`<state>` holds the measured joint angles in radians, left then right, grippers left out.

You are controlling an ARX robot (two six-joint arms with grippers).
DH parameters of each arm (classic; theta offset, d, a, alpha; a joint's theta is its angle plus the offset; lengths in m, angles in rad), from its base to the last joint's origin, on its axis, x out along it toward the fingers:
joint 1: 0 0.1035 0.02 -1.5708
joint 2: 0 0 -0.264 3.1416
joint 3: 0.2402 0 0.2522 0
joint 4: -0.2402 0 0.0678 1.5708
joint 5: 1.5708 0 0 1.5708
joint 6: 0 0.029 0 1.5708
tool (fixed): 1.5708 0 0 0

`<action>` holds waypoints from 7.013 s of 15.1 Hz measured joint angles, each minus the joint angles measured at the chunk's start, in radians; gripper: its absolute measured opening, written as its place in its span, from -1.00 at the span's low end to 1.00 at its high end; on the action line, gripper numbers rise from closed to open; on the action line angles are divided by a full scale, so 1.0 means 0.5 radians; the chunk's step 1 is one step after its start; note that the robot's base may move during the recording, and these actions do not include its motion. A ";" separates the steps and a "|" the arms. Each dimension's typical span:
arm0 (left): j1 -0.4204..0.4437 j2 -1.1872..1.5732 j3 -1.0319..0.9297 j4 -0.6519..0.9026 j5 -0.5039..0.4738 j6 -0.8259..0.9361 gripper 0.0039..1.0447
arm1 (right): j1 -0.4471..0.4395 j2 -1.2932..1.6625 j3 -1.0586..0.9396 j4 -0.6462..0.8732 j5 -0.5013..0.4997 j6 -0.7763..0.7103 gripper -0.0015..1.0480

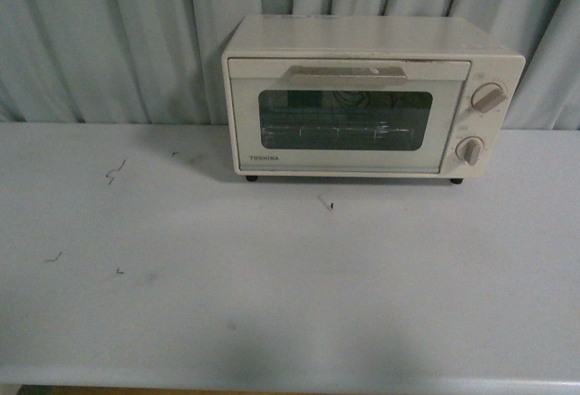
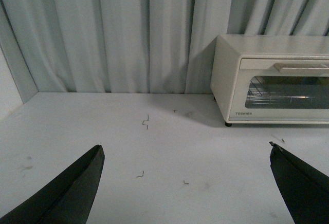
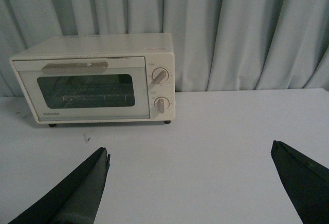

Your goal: Open oven

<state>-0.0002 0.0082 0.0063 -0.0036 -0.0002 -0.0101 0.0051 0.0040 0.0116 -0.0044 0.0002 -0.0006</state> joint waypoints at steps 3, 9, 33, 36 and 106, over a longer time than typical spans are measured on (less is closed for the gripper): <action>0.000 0.000 0.000 0.000 0.000 0.000 0.88 | 0.000 0.000 0.000 0.001 0.000 0.000 0.87; 0.000 0.000 0.000 -0.004 -0.001 0.000 0.88 | 0.000 0.000 0.000 -0.002 0.000 0.000 0.87; 0.000 0.000 0.000 0.001 0.000 0.000 0.88 | 0.000 0.000 0.000 0.001 0.000 0.000 0.87; 0.000 0.000 0.000 0.001 0.000 0.000 0.88 | 0.000 0.000 0.000 0.001 0.000 0.000 0.87; -1.236 4.310 1.510 1.640 -0.567 -3.474 0.88 | -0.003 0.000 0.000 0.000 0.001 0.000 0.87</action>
<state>-0.6182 2.1632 0.7612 0.8162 -0.2836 -1.7470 0.0036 0.0040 0.0116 -0.0044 0.0006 -0.0006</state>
